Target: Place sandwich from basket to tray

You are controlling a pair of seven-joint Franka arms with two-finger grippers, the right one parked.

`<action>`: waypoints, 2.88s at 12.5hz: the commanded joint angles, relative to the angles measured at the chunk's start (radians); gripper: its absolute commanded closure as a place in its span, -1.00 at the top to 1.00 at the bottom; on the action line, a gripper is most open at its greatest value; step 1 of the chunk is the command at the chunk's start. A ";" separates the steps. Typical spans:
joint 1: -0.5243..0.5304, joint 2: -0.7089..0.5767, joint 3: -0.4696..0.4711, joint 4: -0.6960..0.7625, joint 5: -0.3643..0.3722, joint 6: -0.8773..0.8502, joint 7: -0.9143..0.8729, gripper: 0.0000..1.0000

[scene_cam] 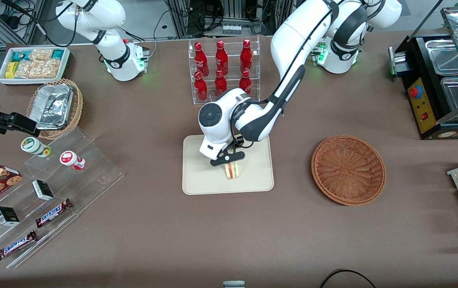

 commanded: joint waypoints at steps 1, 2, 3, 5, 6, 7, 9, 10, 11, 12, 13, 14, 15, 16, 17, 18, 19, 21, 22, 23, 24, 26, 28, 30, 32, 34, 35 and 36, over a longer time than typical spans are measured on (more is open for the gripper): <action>-0.003 -0.024 0.011 0.032 0.014 -0.021 0.007 1.00; 0.004 -0.039 0.009 0.032 0.012 -0.025 0.038 1.00; 0.006 -0.051 0.008 0.034 0.012 -0.035 0.056 1.00; 0.010 -0.082 0.009 0.035 0.012 -0.051 0.081 1.00; 0.012 -0.099 0.011 0.035 0.012 -0.083 0.096 1.00; 0.012 -0.122 0.012 0.035 0.017 -0.113 0.096 1.00; 0.062 -0.171 0.020 0.026 0.011 -0.148 0.109 1.00; 0.105 -0.203 0.012 0.003 0.009 -0.169 0.121 1.00; 0.131 -0.244 0.011 -0.039 -0.005 -0.170 0.176 1.00; 0.162 -0.284 0.012 -0.081 -0.034 -0.174 0.260 1.00; 0.205 -0.323 0.012 -0.122 -0.049 -0.176 0.342 1.00; 0.240 -0.358 0.012 -0.159 -0.052 -0.183 0.403 1.00; 0.271 -0.384 0.012 -0.188 -0.054 -0.186 0.455 1.00; 0.300 -0.415 0.012 -0.225 -0.058 -0.190 0.513 1.00; 0.340 -0.448 0.012 -0.265 -0.086 -0.190 0.593 1.00; 0.384 -0.479 0.012 -0.302 -0.110 -0.191 0.692 1.00; 0.412 -0.508 0.014 -0.337 -0.115 -0.193 0.766 1.00; 0.473 -0.571 0.015 -0.403 -0.114 -0.202 0.849 1.00; 0.506 -0.596 0.017 -0.416 -0.114 -0.229 0.906 1.00; 0.526 -0.617 0.018 -0.414 -0.114 -0.272 0.947 1.00; 0.558 -0.640 0.018 -0.414 -0.114 -0.304 0.967 1.00; 0.616 -0.699 0.018 -0.420 -0.112 -0.375 1.039 1.00; 0.671 -0.763 0.009 -0.420 -0.104 -0.430 1.047 1.00; 0.762 -0.811 -0.053 -0.419 -0.065 -0.469 1.050 1.00; 0.788 -0.849 -0.060 -0.413 -0.043 -0.505 1.050 1.00; 0.857 -0.881 -0.119 -0.413 -0.043 -0.541 1.050 1.00; 0.865 -0.898 -0.129 -0.413 -0.043 -0.553 1.050 1.00; 0.871 -0.918 -0.127 -0.411 -0.043 -0.568 1.050 1.00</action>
